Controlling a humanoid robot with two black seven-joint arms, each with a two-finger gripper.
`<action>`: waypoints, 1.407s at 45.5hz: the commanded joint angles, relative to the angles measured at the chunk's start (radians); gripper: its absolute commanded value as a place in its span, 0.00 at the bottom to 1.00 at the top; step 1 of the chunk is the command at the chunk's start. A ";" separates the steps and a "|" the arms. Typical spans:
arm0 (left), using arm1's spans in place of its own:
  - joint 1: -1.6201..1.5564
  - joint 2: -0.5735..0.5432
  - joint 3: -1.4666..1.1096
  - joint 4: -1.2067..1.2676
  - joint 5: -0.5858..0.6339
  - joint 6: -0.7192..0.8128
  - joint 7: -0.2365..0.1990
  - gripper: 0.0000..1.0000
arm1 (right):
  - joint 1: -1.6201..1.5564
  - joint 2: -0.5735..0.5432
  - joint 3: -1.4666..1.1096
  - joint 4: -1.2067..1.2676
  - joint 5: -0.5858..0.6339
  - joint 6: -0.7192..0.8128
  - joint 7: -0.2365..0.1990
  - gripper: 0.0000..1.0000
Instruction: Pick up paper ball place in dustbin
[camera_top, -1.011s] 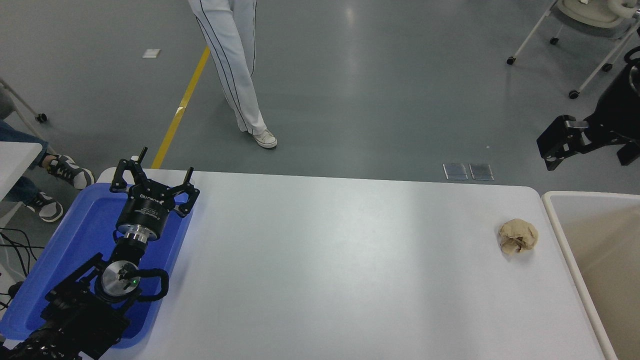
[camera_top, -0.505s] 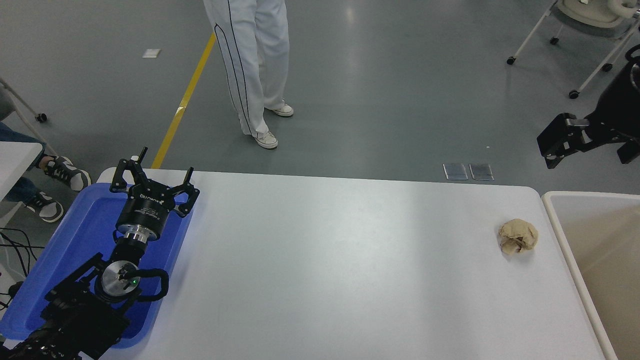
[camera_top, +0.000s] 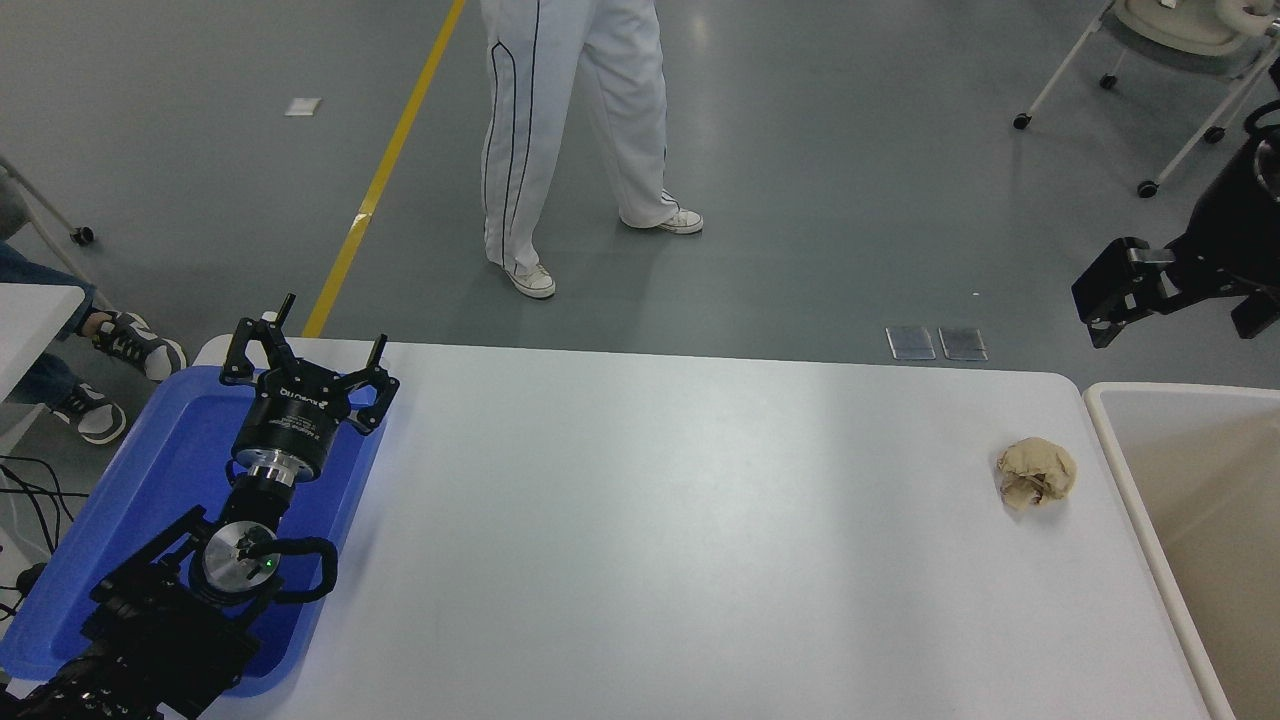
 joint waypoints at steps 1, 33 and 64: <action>0.000 0.001 0.000 0.000 0.000 0.000 0.000 1.00 | -0.001 0.002 0.000 0.000 0.000 0.000 0.000 1.00; 0.000 -0.001 0.000 0.000 0.000 0.000 0.000 1.00 | -0.009 0.000 0.006 -0.002 0.006 0.000 0.000 1.00; 0.000 -0.001 -0.002 0.000 0.000 0.000 0.000 1.00 | -0.020 -0.021 0.002 -0.002 0.008 0.000 0.000 1.00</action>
